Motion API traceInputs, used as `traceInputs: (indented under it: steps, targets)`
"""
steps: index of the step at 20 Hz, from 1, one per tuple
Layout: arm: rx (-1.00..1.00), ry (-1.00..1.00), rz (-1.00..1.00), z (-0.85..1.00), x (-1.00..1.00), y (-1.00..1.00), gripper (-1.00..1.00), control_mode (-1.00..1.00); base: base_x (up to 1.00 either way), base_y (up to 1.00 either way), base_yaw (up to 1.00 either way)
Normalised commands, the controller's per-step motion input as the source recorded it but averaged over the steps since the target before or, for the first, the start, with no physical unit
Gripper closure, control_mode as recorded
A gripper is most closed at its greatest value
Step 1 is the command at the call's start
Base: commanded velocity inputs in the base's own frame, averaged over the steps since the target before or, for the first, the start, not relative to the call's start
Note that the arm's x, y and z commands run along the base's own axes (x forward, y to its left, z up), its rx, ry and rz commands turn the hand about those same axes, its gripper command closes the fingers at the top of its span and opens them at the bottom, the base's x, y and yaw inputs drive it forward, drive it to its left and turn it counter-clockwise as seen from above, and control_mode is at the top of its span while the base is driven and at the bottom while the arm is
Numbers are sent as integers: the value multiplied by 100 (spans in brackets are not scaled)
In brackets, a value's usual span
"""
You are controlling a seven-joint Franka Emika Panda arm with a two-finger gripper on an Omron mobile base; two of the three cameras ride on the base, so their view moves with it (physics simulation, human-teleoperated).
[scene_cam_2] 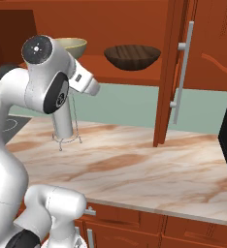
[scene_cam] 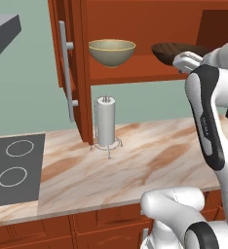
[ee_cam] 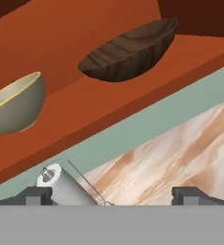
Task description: Pick up the bowls from the cabinet and place each bowl in front of a stool on the dining counter.
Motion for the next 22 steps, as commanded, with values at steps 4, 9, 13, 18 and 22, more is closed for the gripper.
traceInputs:
  steps: [4,9,13,18,22]
  targets:
    - [12,-14,-15,36,11,-14,-100,-100,0,0,0]
    - [1,1,-13,40,38,-20,-100,-100,0,0,0]
    - [0,8,-10,23,44,-30,-100,-100,0,0,0]
    - [0,4,-3,-2,16,-34,-100,-100,0,0,0]
    - [1,3,0,-20,14,-15,-100,-100,0,0,0]
